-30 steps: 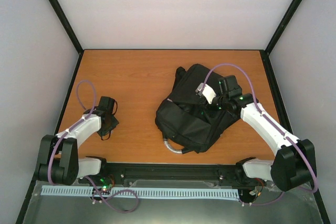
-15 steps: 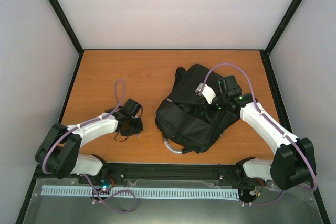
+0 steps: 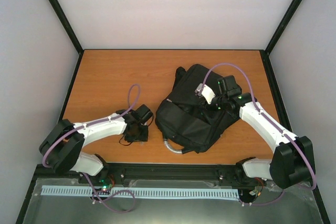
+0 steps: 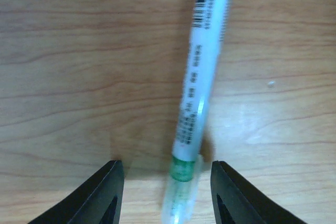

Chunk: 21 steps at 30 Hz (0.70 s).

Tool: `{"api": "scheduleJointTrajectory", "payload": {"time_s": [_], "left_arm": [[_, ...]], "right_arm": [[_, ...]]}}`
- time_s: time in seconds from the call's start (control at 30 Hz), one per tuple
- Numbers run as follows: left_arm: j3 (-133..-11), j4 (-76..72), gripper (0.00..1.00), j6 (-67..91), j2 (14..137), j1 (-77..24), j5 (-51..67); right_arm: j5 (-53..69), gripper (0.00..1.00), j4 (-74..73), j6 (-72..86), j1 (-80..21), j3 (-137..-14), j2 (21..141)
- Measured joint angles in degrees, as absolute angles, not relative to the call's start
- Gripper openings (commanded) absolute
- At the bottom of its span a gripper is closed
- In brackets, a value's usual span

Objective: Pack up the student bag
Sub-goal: Pick up the stationery from the center of the board.

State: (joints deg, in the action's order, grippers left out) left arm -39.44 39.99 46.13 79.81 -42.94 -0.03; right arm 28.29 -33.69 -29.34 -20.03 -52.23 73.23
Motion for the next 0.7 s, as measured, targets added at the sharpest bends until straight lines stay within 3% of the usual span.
{"api": "scheduleJointTrajectory", "payload": {"time_s": [0.37, 0.7], "left_arm": [[-47.1, 45.4, 0.37, 43.6, 88.5, -42.9, -6.9], [-48.7, 45.0, 0.16, 41.6, 90.3, -42.9, -6.9]], "right_arm": [[28.3, 0.03, -33.7, -29.3, -20.0, -52.2, 73.2], [28.3, 0.03, -33.7, -29.4, -20.0, -52.2, 73.2]]}}
